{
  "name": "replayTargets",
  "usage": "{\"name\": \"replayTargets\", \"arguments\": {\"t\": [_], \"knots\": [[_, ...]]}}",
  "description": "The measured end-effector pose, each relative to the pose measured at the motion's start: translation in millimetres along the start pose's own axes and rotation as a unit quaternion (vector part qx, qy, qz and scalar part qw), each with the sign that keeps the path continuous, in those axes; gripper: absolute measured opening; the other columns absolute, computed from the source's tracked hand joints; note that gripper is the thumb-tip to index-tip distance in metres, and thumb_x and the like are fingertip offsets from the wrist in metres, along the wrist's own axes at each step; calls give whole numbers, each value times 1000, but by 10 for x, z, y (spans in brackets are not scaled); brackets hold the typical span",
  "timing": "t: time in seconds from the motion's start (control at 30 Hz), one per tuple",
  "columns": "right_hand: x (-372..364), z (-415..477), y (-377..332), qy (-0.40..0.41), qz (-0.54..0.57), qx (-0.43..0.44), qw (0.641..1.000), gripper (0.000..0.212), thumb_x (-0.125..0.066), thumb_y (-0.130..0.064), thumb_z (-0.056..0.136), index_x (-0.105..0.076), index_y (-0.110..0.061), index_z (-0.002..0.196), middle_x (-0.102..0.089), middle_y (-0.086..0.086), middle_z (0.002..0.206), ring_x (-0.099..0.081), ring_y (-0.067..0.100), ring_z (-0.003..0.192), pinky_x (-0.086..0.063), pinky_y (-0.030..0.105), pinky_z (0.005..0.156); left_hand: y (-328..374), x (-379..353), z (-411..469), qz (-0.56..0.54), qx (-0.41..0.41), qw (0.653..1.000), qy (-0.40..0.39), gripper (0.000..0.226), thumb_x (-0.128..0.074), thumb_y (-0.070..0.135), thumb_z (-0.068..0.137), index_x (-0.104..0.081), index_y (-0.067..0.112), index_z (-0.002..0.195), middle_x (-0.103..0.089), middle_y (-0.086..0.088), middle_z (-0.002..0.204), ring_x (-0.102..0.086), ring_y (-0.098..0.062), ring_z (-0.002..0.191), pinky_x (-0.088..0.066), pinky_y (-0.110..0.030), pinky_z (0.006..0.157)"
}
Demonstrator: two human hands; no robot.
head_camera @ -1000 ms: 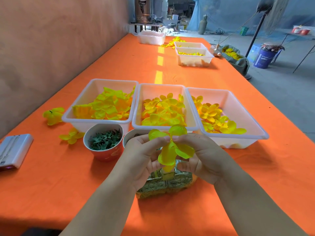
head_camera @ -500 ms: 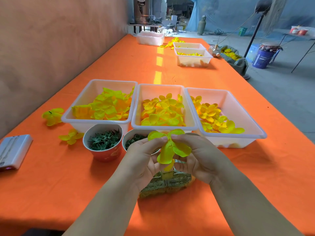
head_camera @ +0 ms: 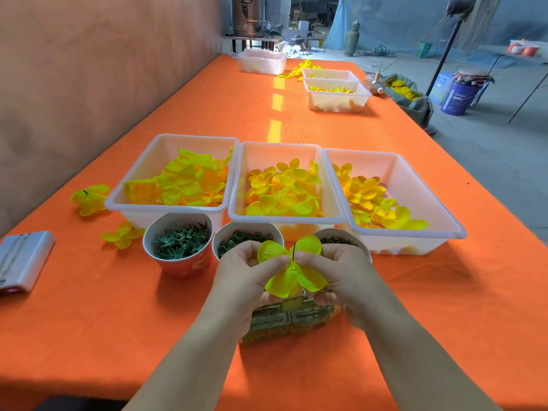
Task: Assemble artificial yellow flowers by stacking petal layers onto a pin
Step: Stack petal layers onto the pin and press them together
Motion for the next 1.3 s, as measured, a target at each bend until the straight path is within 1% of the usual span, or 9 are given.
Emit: {"name": "replayTargets", "arguments": {"t": [0.2,0.37,0.5,0.6,0.7,0.9,1.1,1.23,1.3], "knots": [[-55,-19,37,-37,39,-17,998,18,-65,-25,95,-75,-11,90,-75,8,77,-71,16,60,-51,21,46,-1,21,18,7,2,1000,3,16,-76,7,84,-65,4,94,-73,-10,82,-73,-21,67,-56,-29,52],[-65,-3,29,-37,11,1,999,20,-63,-26,97,-71,-7,97,-72,5,73,-62,11,50,-52,22,49,-14,44,37,12,-4,1000,2,18,-77,7,82,-66,5,96,-72,-13,88,-72,-27,76,-61,-44,67],[-60,-12,-18,-19,-9,30,999,17,-64,-24,96,-72,-9,93,-73,5,71,-65,13,52,-53,23,49,15,76,43,17,-26,1000,1,18,-77,4,82,-66,3,96,-72,-15,87,-73,-28,76,-62,-42,63],[-11,-13,-93,27,-59,68,996,13,-69,-21,93,-72,-15,82,-73,3,66,-70,14,53,-53,23,46,27,99,50,36,-42,998,3,16,-76,2,82,-66,4,94,-73,-16,87,-73,-29,77,-62,-46,64],[44,7,-105,61,-95,79,990,19,-72,-19,89,-71,-12,71,-71,6,64,-70,18,51,-54,27,47,-34,109,39,46,-41,998,4,15,-75,-1,83,-65,1,94,-73,-21,86,-73,-29,72,-60,-41,58],[51,3,4,47,-92,73,992,18,-71,-25,91,-70,-15,76,-73,4,67,-66,7,50,-48,17,45,-82,101,41,13,-30,999,-2,16,-76,2,82,-65,2,94,-72,-14,83,-73,-24,72,-57,-32,54],[12,29,163,12,-48,15,999,22,-68,-30,93,-68,-12,80,-70,-1,63,-64,8,51,-47,18,46,-99,80,51,-12,-17,1000,-16,22,-76,-2,79,-63,1,97,-70,-16,87,-71,-28,77,-57,-34,58],[-6,49,203,0,-20,-6,1000,26,-67,-29,94,-64,-11,76,-60,5,62,-51,10,45,-42,21,45,-124,63,90,-21,7,999,-34,24,-76,-3,77,-63,1,97,-70,-15,85,-72,-28,75,-57,-33,57],[-2,52,205,3,-23,-5,1000,26,-67,-29,93,-63,-12,75,-58,6,63,-45,10,44,-39,22,45,-130,50,105,-30,26,998,-52,34,-79,4,68,-63,1,98,-71,-14,85,-72,-27,73,-57,-33,55]]}}
Point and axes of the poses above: each hand's wrist, its own z-axis towards the middle knuckle, its own x-axis out of the back of the hand, y = z × x, the point moved 8 cm from there along z, towards the middle knuckle
